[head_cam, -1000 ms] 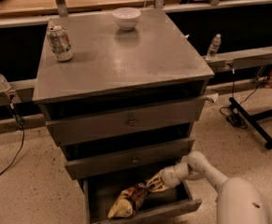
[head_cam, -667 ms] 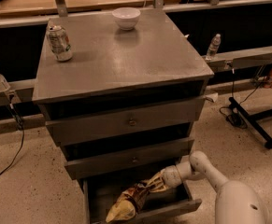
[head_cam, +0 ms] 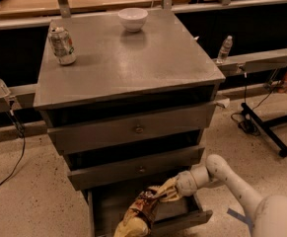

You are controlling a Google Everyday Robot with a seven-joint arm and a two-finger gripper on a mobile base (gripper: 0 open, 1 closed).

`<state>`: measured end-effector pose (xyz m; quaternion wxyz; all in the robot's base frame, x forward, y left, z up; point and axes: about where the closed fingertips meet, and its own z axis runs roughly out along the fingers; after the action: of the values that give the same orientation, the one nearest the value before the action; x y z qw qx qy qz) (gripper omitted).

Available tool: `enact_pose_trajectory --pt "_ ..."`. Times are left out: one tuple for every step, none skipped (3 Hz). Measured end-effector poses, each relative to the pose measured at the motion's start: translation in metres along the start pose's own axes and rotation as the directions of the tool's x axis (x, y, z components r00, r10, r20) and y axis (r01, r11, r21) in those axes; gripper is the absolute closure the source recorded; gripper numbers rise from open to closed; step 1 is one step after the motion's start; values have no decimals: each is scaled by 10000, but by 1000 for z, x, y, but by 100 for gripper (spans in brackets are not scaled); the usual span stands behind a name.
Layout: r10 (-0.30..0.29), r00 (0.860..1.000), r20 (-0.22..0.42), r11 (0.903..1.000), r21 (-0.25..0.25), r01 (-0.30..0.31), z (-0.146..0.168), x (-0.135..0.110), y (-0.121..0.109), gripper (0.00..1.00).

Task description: Pick brown chip bag from bottom drawer and place on counter

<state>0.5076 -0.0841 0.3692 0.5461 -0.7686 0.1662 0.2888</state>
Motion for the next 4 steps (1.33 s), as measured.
enact_pose_trajectory --pt "-1130 9932 -285 9929 -408 1118 -2 -59 -32 100" --pt "-1861 9816 -423 9806 -706 1828 -4 -101 -51 100" --pt "-2886 9545 -744 9547 -978 2811 -22 -161 -80 100" --pt "-2886 9546 -742 9547 -978 2811 -22 -161 -80 100"
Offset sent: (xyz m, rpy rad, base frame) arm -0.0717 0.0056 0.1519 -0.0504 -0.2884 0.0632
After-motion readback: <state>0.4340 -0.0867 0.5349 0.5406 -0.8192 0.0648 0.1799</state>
